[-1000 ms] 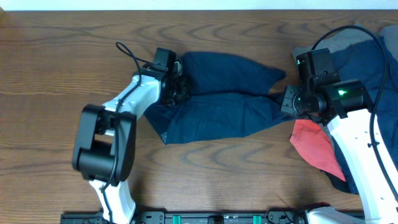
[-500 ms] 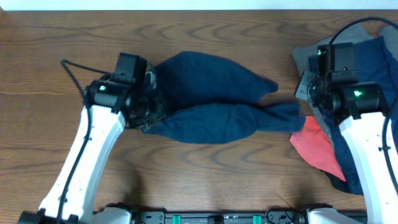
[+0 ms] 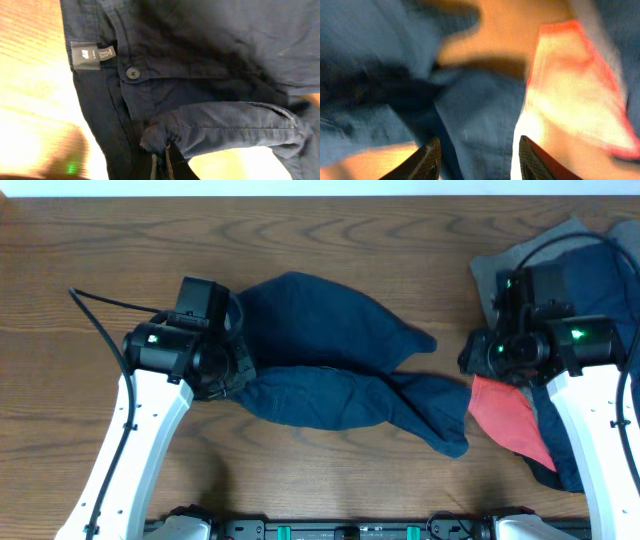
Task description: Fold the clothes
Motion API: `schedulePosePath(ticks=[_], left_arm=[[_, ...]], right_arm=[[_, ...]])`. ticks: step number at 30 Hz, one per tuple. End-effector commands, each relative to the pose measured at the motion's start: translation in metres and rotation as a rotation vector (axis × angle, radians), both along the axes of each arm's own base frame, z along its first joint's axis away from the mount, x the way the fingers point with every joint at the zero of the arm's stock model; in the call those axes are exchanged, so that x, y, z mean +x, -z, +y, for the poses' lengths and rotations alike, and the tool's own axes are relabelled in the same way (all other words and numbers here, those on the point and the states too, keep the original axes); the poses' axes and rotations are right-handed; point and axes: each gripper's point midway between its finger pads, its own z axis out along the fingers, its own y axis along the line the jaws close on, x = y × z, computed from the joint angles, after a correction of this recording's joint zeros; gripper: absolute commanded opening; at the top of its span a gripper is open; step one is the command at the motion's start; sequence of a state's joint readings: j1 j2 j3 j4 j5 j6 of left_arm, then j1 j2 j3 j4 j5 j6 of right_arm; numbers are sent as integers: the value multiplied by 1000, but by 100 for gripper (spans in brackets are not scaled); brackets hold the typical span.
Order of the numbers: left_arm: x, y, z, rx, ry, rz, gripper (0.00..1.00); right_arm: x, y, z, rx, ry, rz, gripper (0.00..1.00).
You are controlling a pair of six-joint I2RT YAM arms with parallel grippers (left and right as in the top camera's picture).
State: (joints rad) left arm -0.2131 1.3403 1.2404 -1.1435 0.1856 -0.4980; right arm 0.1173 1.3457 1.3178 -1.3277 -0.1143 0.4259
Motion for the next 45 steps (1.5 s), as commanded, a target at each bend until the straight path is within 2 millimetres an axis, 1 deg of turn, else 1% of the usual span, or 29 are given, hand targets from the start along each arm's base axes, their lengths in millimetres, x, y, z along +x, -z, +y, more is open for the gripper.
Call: schedulePosePath(ticks=[1, 3, 6, 8, 13, 20, 23, 26, 28, 29, 32, 35, 38, 40, 42, 44, 45], left_arm=[[-3, 13, 5, 28, -17, 35, 6], [-2, 14, 5, 27, -16, 33, 6], [1, 13, 5, 24, -17, 18, 6], [2, 13, 4, 23, -17, 13, 6], [7, 12, 3, 19, -17, -5, 6], [8, 11, 3, 18, -17, -10, 6], [8, 11, 3, 17, -17, -12, 6], [8, 11, 3, 17, -17, -12, 6], [8, 11, 3, 17, -17, -12, 6], [8, 11, 3, 17, -17, -12, 6], [8, 11, 3, 17, -17, -12, 6], [8, 11, 3, 17, -17, -12, 6], [8, 11, 3, 17, -17, -11, 6], [8, 11, 3, 17, -17, -11, 6], [8, 11, 3, 17, -17, -10, 6], [7, 11, 3, 18, -17, -7, 6], [7, 11, 3, 18, -17, -7, 6]], right_arm=[[-21, 9, 6, 52, 63, 101, 51], [-32, 15, 10, 67, 48, 146, 52], [-47, 23, 20, 102, 23, 212, 57], [-56, 26, 24, 120, 15, 250, 59], [-79, 35, 27, 119, 48, 323, 60], [-109, 38, 27, 159, 133, 318, 60], [-117, 39, 26, 169, 190, 295, 59], [-119, 43, 25, 192, 302, 269, 59], [-119, 50, 25, 207, 358, 258, 58], [-118, 55, 25, 215, 386, 252, 59], [-118, 73, 28, 238, 451, 264, 68], [-118, 93, 43, 325, 442, 296, 69], [-115, 111, 46, 352, 475, 297, 68], [-107, 119, 47, 369, 468, 258, 64], [-101, 121, 47, 375, 468, 234, 58], [-96, 120, 48, 381, 464, 213, 46], [-94, 119, 48, 385, 461, 204, 38]])
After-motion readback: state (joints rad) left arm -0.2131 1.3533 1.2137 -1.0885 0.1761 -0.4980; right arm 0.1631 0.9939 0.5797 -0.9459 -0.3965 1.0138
